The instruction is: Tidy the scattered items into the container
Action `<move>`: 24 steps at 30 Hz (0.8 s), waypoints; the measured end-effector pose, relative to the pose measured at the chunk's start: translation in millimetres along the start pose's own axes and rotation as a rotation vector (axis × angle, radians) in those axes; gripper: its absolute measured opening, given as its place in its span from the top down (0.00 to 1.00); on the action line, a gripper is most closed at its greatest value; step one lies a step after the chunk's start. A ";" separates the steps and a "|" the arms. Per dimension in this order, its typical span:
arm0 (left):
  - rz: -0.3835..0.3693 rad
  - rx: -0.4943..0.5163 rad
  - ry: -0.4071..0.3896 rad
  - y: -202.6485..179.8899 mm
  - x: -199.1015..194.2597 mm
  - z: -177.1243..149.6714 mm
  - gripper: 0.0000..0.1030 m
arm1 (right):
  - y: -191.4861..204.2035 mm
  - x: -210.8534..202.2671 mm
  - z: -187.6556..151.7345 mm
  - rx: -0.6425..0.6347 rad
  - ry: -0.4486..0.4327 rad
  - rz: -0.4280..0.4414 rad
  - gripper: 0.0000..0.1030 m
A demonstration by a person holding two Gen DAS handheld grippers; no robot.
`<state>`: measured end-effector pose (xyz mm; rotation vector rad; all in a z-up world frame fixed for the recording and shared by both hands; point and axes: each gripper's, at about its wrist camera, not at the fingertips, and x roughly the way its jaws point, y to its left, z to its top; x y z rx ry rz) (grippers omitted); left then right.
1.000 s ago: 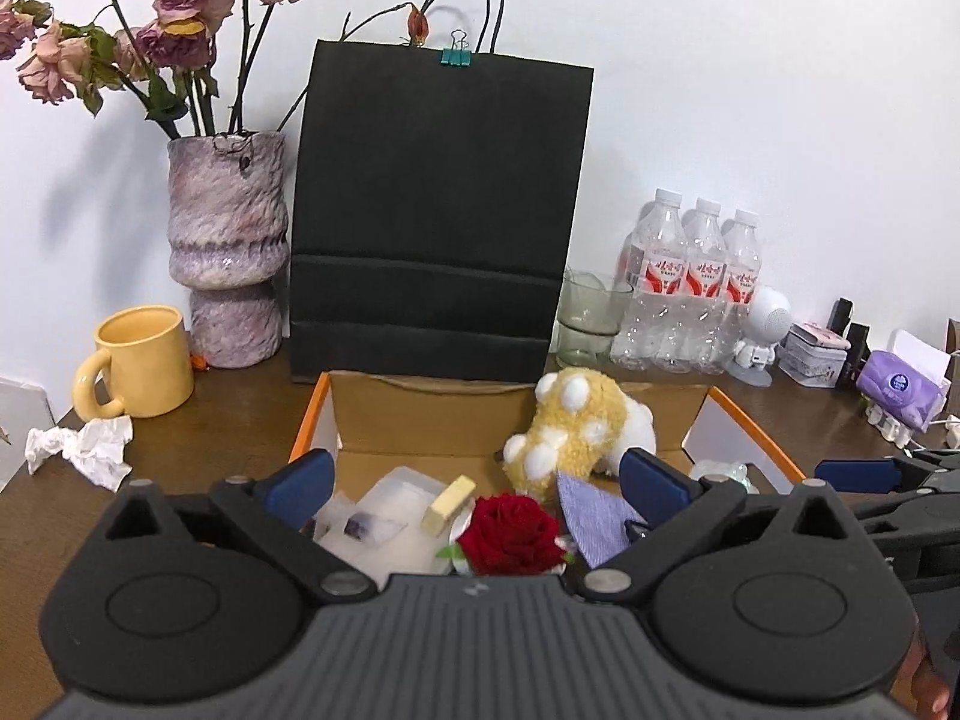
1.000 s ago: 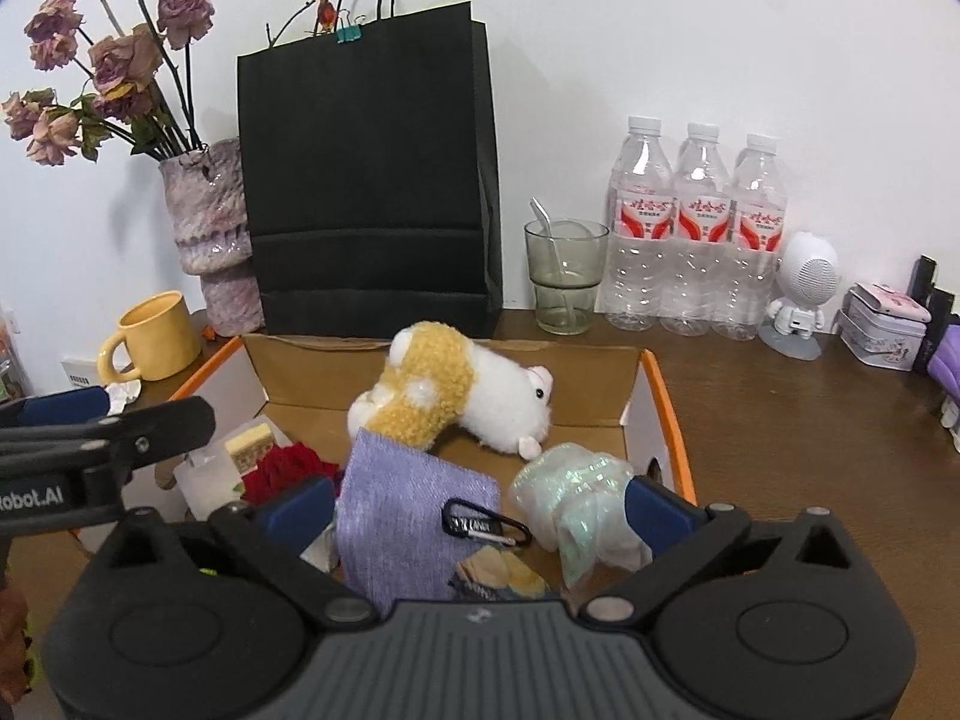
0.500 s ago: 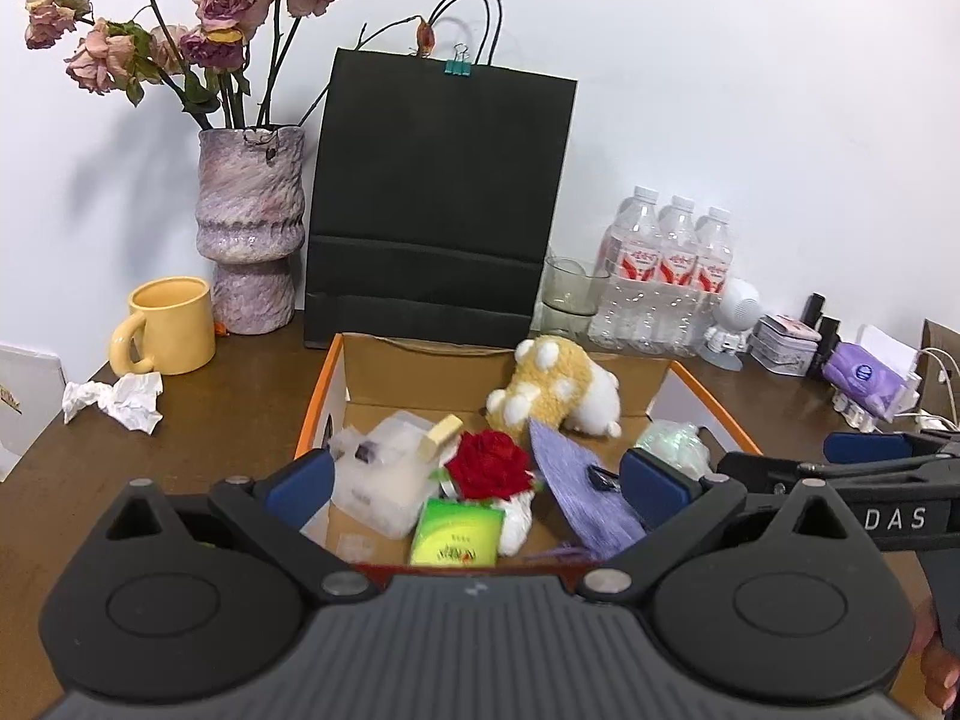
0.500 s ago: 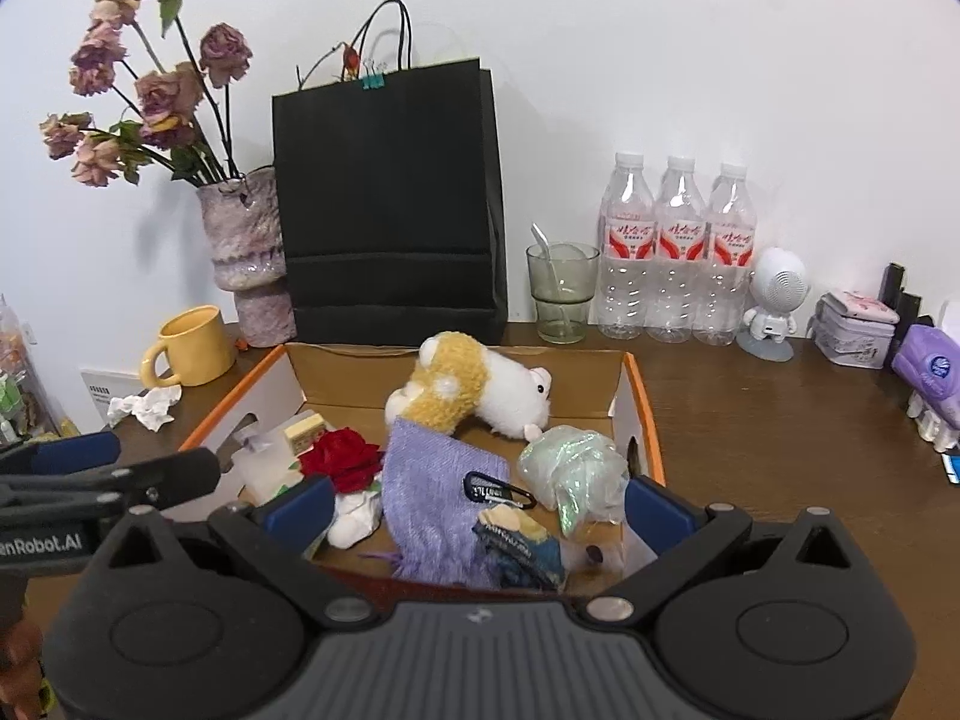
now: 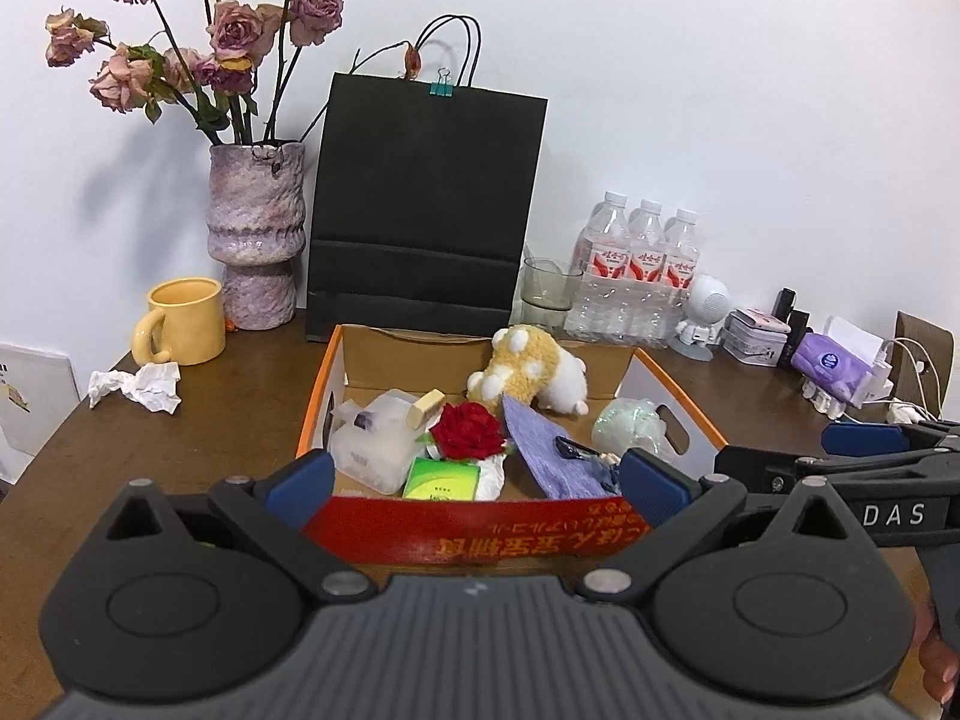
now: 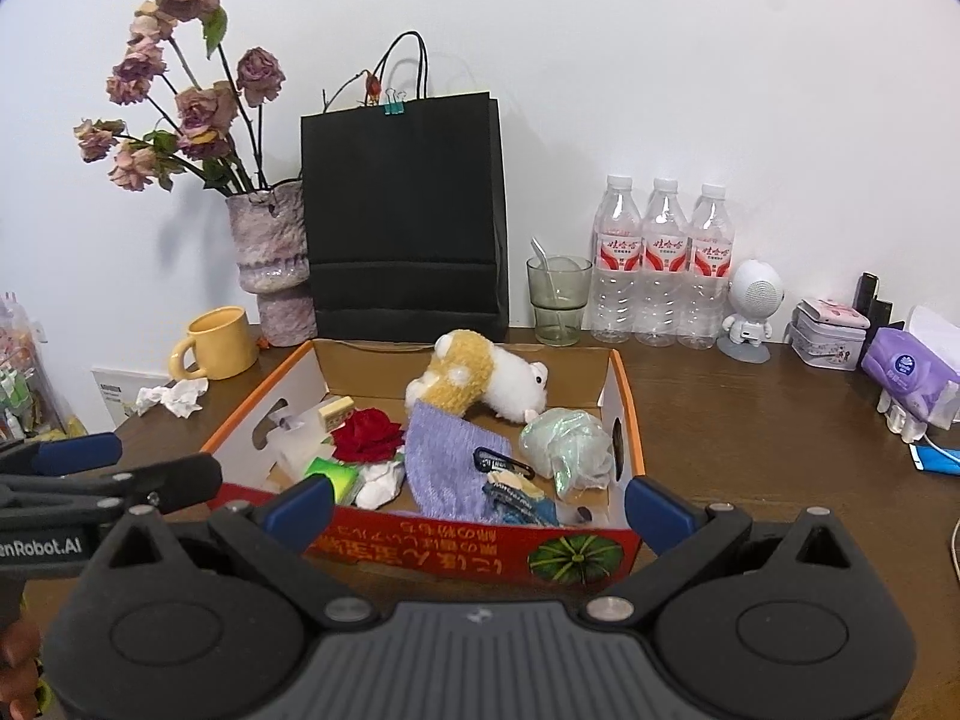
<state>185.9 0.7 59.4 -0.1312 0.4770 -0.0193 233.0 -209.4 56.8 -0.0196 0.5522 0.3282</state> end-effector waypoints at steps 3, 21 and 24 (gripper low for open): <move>0.002 0.001 -0.002 -1.5 -6.6 -2.4 0.00 | 0.0 -6.5 -3.7 0.002 -0.002 0.003 0.00; 0.001 -0.009 0.013 0.6 -20.8 -15.1 0.00 | 6.4 -20.7 -16.8 -0.014 0.007 -0.001 0.00; 0.001 -0.009 0.019 0.5 -21.2 -17.3 0.00 | 7.1 -21.3 -18.9 -0.016 0.012 -0.001 0.00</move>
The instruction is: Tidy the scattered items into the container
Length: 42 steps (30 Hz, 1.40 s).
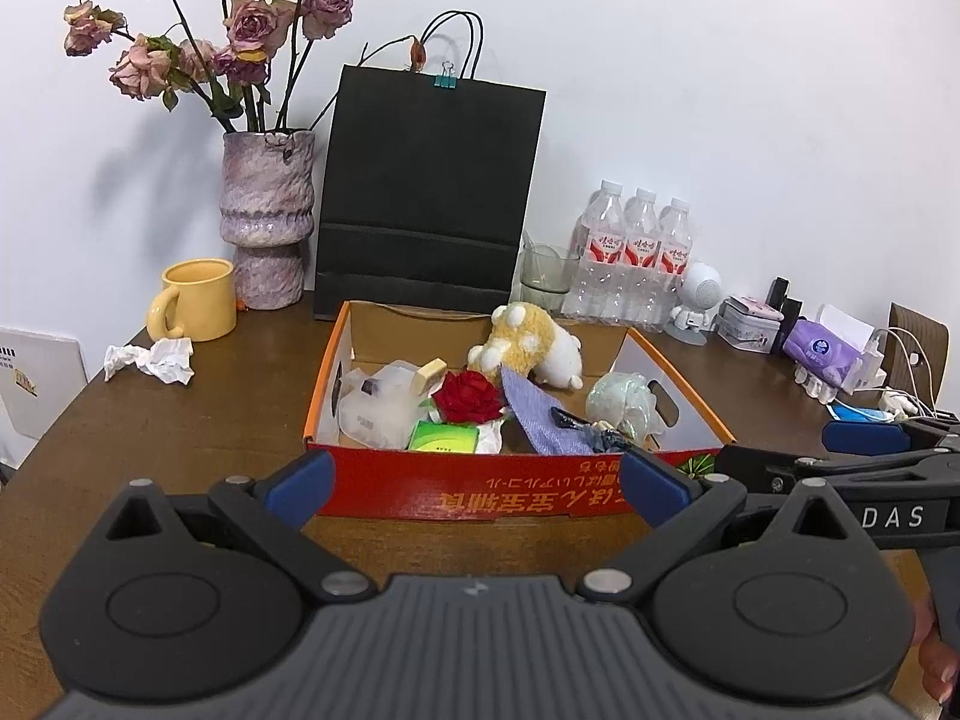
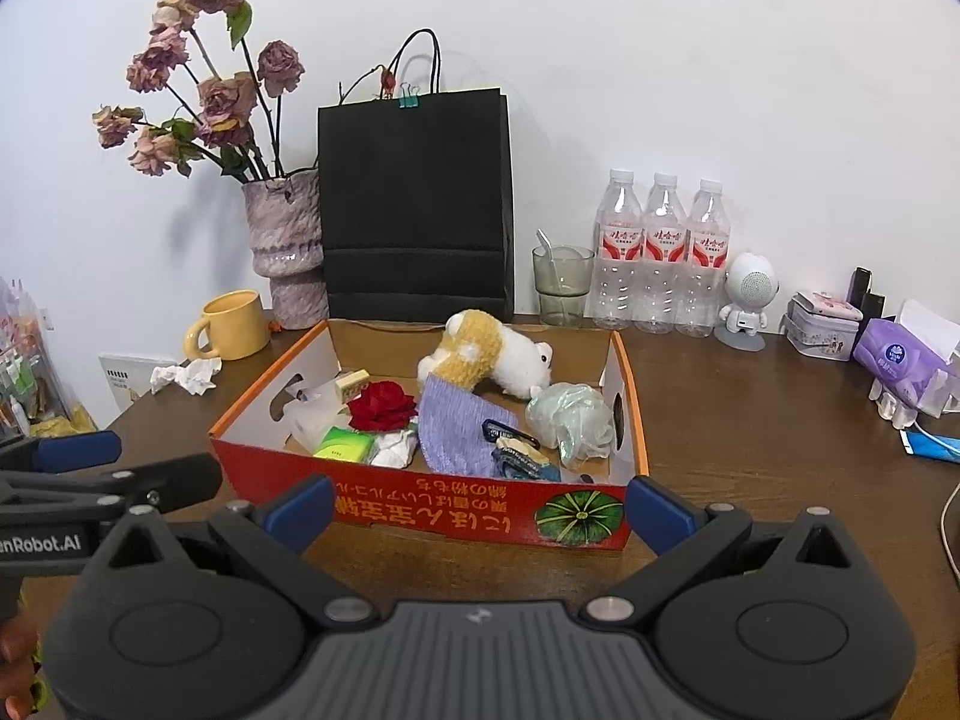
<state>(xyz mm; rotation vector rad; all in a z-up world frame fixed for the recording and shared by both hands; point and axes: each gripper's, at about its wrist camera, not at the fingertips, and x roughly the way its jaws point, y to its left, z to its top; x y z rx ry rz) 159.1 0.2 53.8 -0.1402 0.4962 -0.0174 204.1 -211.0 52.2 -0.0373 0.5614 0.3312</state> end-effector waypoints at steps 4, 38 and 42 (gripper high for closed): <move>0.000 0.000 0.006 0.0 -0.5 -2.0 0.00 | 1.0 0.0 -2.1 -0.001 0.006 -0.002 0.00; 0.000 0.002 0.018 -2.1 0.5 -7.6 0.00 | 0.2 -0.4 -6.9 -0.007 0.016 -0.019 0.00; 0.000 0.003 0.017 -2.5 0.7 -8.1 0.00 | 0.2 -0.4 -6.9 -0.007 0.017 -0.019 0.00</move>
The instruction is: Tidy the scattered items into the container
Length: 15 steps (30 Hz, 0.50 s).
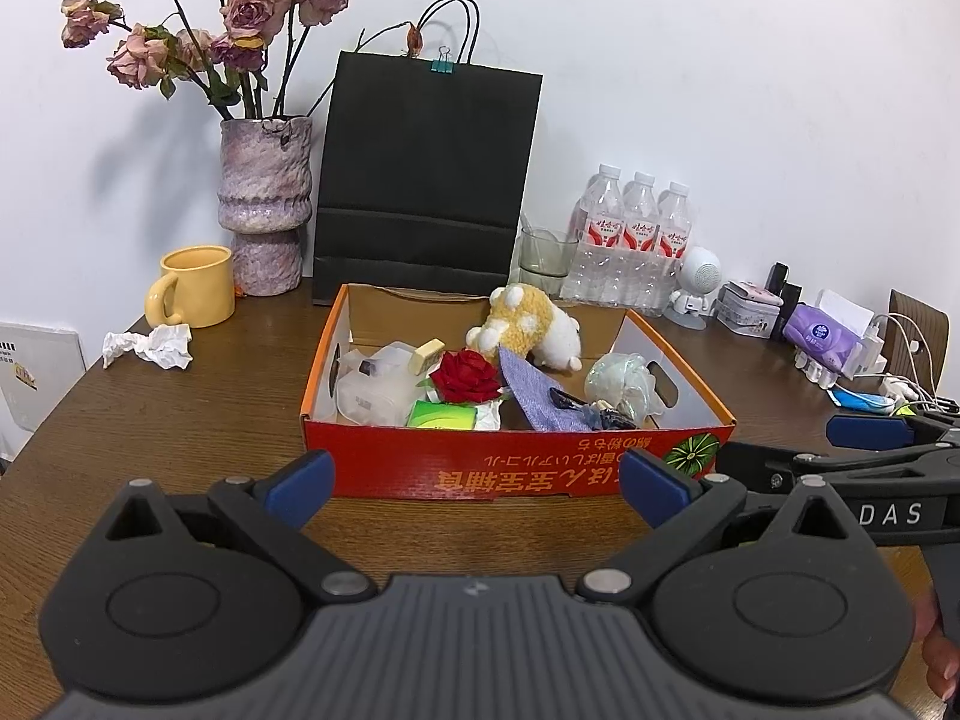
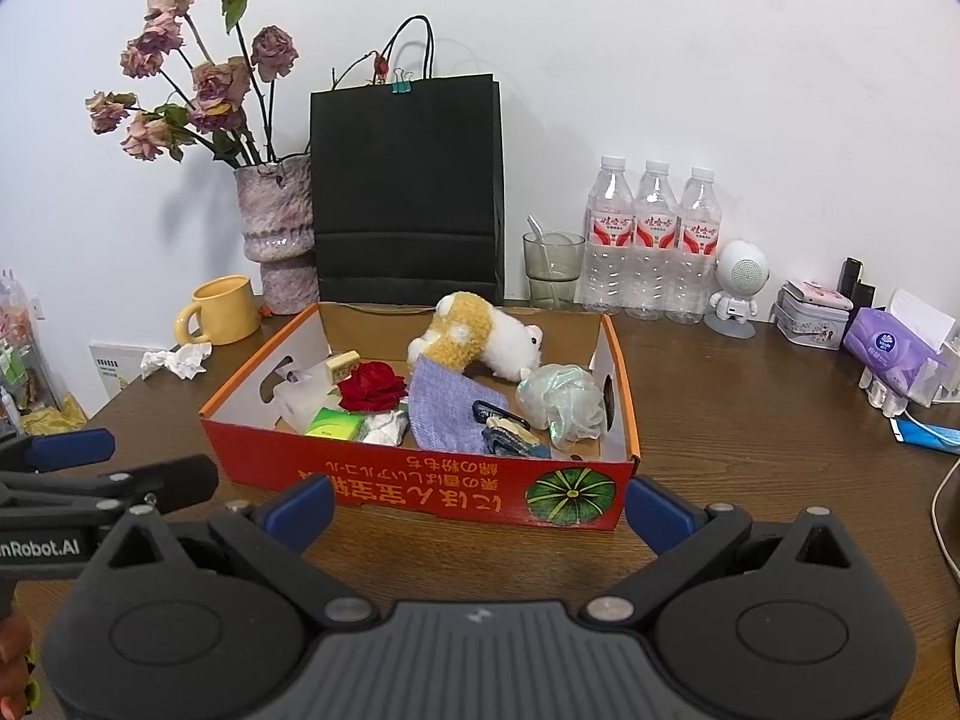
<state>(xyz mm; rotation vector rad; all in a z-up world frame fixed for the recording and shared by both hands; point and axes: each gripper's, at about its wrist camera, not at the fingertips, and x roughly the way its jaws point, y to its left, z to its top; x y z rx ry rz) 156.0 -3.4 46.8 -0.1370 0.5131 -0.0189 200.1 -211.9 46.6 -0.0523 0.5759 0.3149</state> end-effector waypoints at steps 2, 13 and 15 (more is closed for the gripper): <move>0.000 0.000 0.000 0.0 0.0 0.0 0.00 | -0.2 0.0 0.1 0.001 0.000 0.001 0.00; -0.004 0.003 0.006 0.2 0.9 -0.4 0.00 | -2.5 0.8 -4.1 0.000 0.005 -0.006 0.00; -0.005 0.003 0.004 0.2 1.4 -0.4 0.00 | -2.1 0.7 -4.4 0.001 0.006 -0.007 0.00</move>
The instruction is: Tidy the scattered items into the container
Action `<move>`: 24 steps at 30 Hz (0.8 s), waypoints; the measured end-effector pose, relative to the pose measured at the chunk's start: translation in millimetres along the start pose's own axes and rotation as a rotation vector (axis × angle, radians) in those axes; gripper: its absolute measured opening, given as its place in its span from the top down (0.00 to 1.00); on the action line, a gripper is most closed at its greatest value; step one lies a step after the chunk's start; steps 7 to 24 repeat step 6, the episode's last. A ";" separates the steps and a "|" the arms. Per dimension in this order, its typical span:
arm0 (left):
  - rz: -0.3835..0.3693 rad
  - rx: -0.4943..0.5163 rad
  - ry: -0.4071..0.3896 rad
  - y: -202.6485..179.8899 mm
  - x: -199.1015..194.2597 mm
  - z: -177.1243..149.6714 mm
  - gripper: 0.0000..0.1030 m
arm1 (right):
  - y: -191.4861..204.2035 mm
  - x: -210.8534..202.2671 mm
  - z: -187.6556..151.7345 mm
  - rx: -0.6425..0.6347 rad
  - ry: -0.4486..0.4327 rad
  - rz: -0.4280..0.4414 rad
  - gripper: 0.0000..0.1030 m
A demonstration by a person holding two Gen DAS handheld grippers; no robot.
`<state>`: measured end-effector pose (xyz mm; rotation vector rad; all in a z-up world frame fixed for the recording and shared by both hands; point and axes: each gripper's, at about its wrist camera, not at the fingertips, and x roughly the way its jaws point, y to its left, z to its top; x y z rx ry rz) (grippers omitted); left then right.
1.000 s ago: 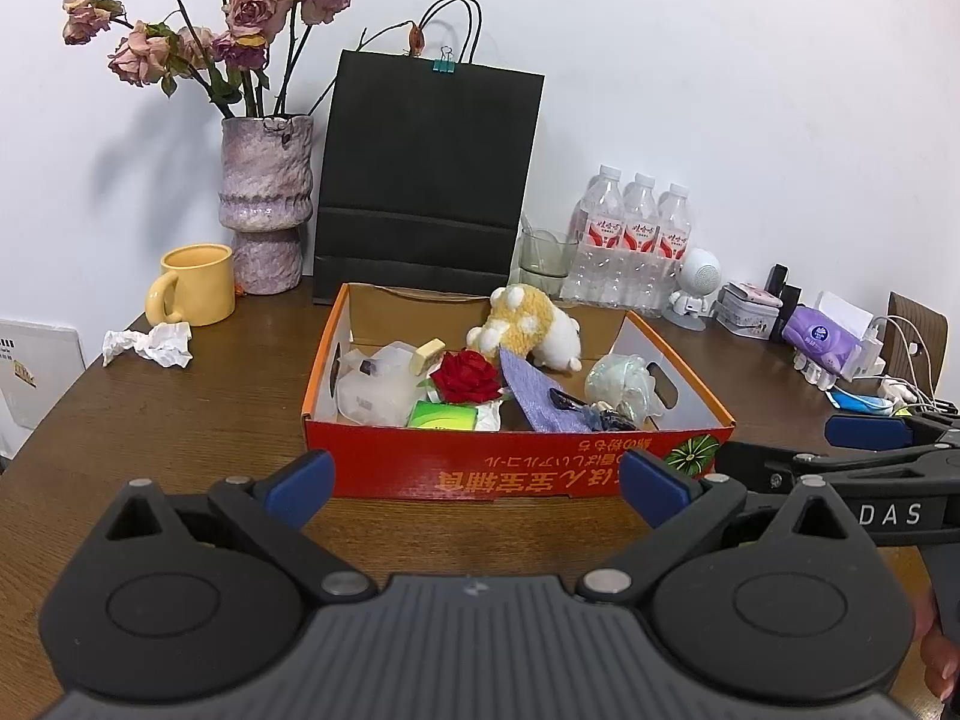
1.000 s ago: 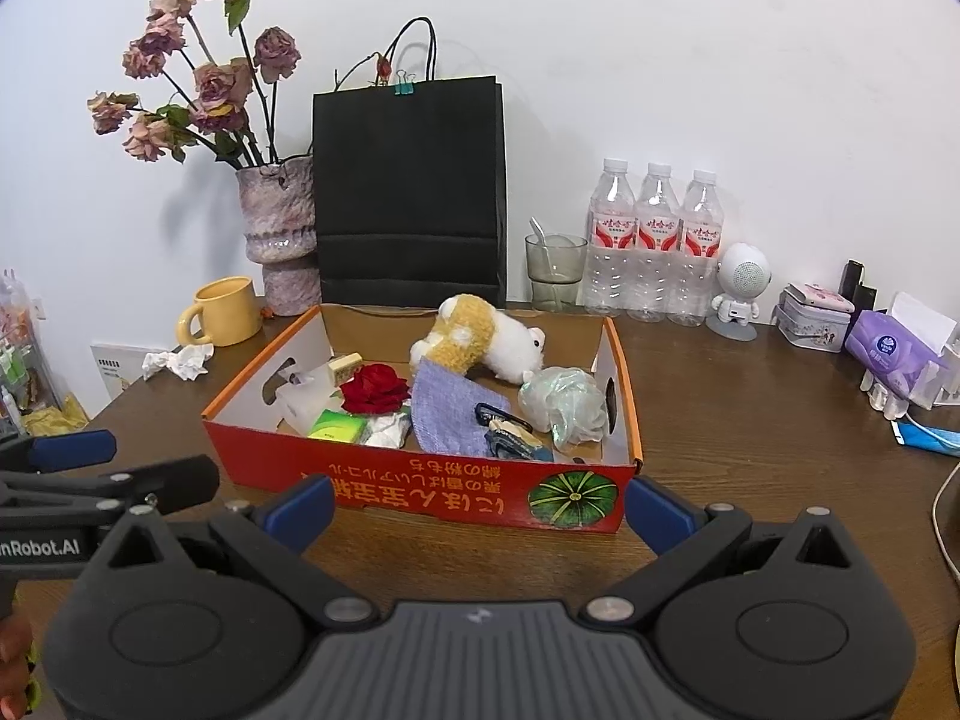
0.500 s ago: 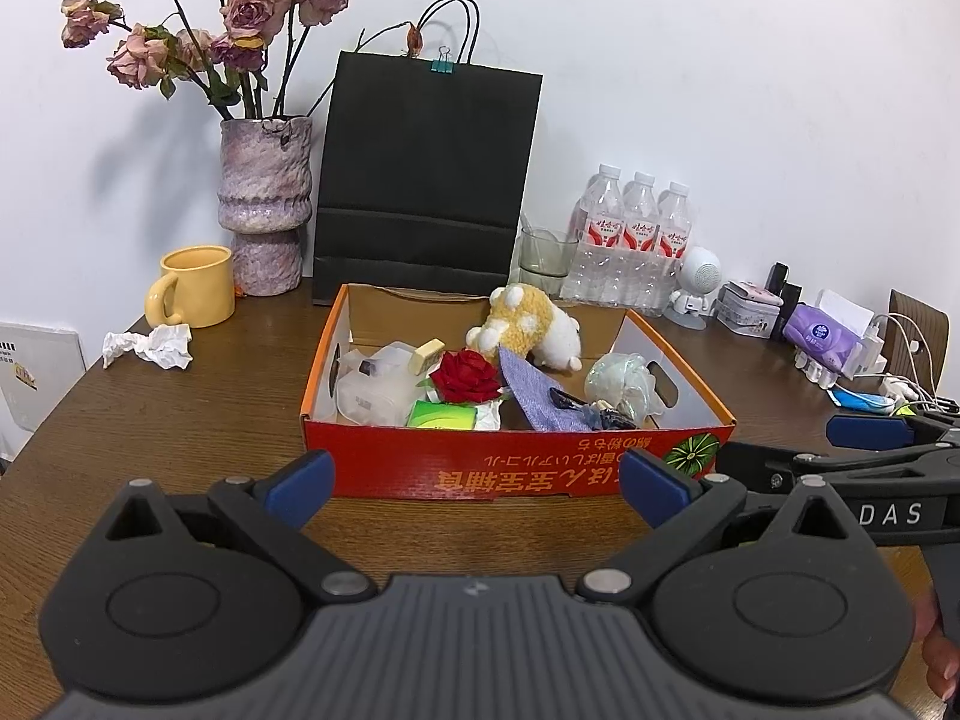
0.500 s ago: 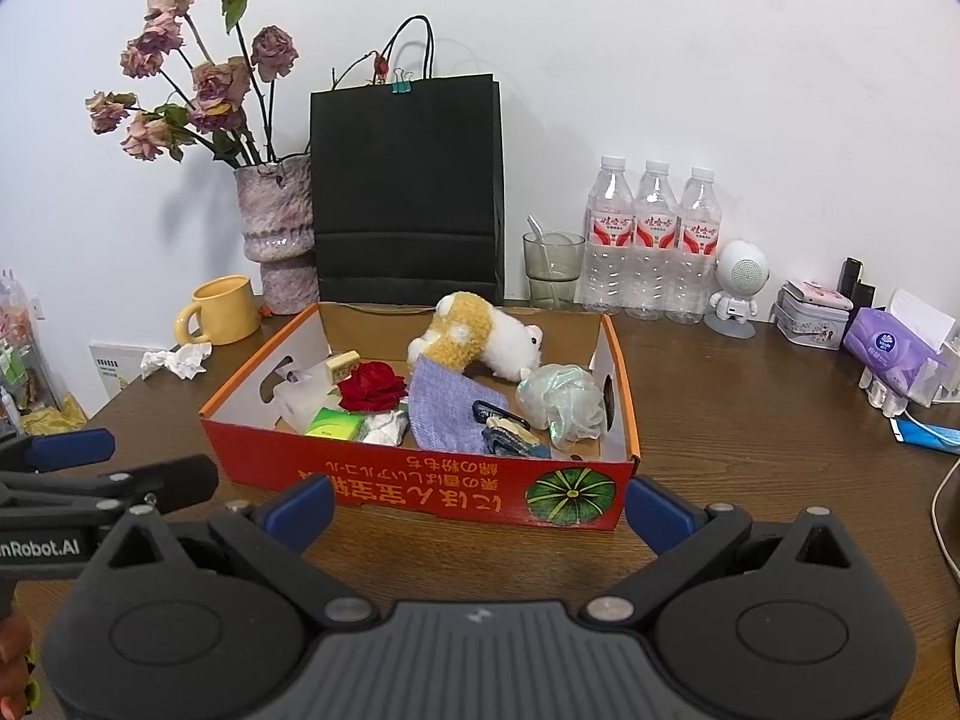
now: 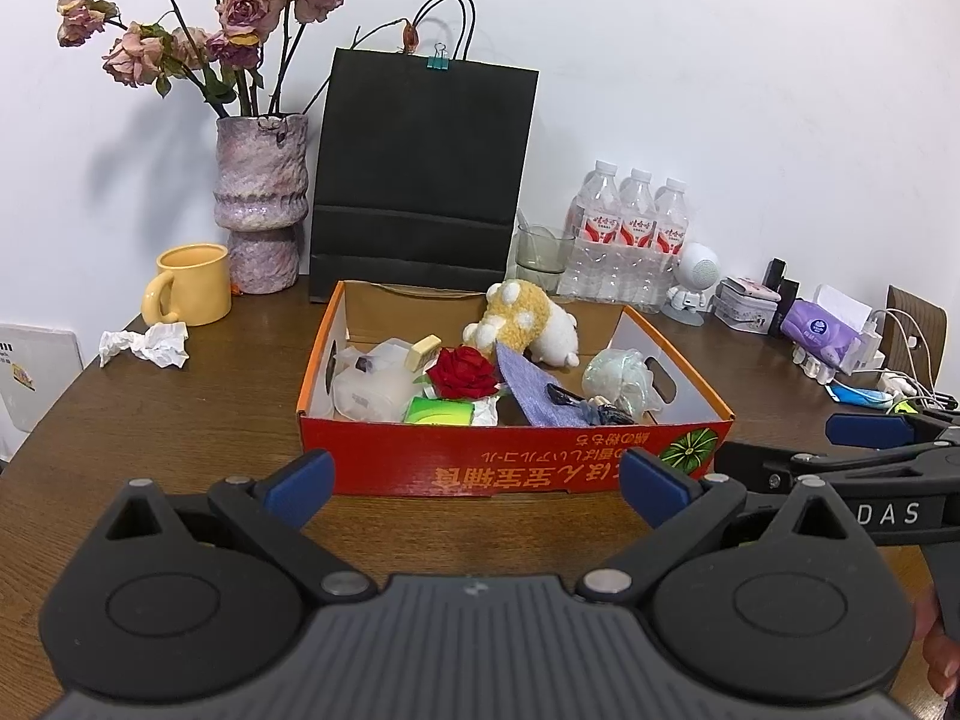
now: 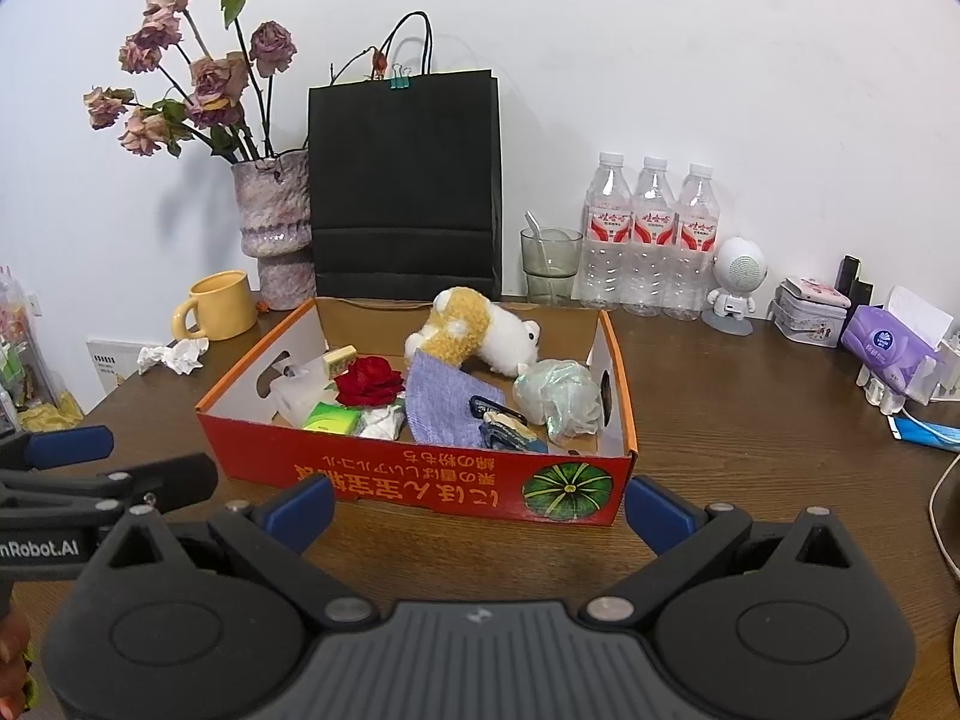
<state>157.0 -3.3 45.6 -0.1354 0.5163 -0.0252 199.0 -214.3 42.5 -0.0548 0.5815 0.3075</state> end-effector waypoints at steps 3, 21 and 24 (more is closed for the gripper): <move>0.009 0.013 -0.034 -1.9 -2.3 -1.1 0.00 | 0.4 -0.2 0.4 0.003 0.000 0.000 0.00; 0.009 0.016 -0.036 -2.7 -2.2 -1.1 0.00 | 0.2 -0.5 0.5 0.004 0.001 -0.005 0.00; 0.009 0.016 -0.036 -2.7 -2.2 -1.1 0.00 | 0.2 -0.5 0.5 0.004 0.001 -0.005 0.00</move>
